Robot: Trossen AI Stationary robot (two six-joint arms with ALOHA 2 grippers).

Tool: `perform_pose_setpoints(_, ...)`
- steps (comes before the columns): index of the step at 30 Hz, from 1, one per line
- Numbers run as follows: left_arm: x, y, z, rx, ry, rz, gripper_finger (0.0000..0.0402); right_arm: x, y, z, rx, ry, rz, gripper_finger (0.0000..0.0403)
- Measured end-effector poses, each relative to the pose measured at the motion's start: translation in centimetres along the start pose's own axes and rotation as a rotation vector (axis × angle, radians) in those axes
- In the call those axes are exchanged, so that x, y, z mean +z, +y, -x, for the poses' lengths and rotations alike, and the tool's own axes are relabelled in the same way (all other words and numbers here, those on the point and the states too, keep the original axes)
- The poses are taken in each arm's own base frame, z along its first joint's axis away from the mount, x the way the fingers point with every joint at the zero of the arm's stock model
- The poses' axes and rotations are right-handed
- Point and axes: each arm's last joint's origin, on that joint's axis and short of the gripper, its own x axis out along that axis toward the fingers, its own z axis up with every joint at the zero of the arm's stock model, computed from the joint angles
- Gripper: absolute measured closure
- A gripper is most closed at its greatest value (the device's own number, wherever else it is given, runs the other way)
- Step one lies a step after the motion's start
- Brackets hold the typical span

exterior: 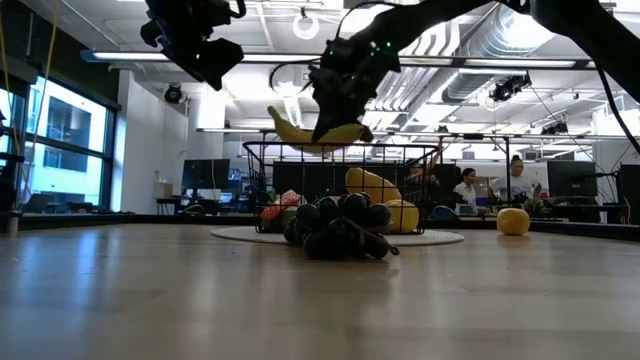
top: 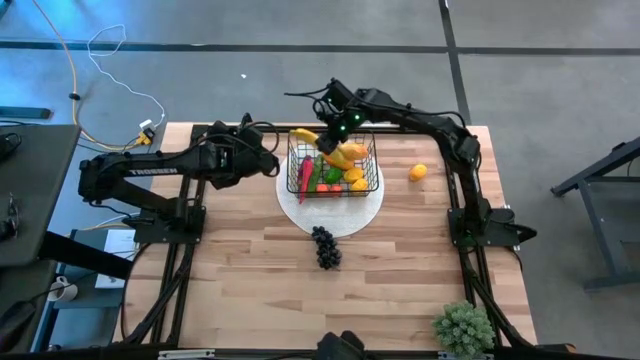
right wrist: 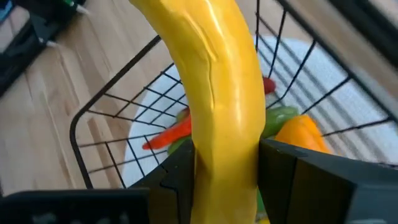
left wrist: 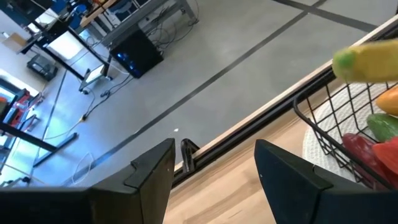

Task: Build produce basket
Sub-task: Put the yellow banana into the wire basket, then put the yellow lemon into the wire basket

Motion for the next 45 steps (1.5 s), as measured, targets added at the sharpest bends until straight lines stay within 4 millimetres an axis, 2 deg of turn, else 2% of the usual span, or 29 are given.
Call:
perform_pose_setpoints(18, 0.1, 0.3, -0.4, 0.018, 0.008, 0.008, 0.0192, -1.3, -1.9, -4.1, 0.029, -0.084, -0.281, 0.0287)
perform_pose_setpoints(28, 0.1, 0.3, -0.4, 0.017, 0.008, -0.026, 0.0192, -1.3, -1.1, -4.6, 0.007, -0.127, -0.306, 0.026)
perform_pose_setpoints(38, 0.1, 0.2, -0.4, -0.005, 0.016, -0.077, 0.0192, -1.4, -0.8, -4.8, -0.021, -0.141, -0.376, 0.0196)
perform_pose_setpoints(45, 0.1, 0.2, -0.4, -0.006, 0.016, -0.104, 0.0192, -1.4, -1.2, -4.6, 0.012, -0.118, -0.422, 0.019)
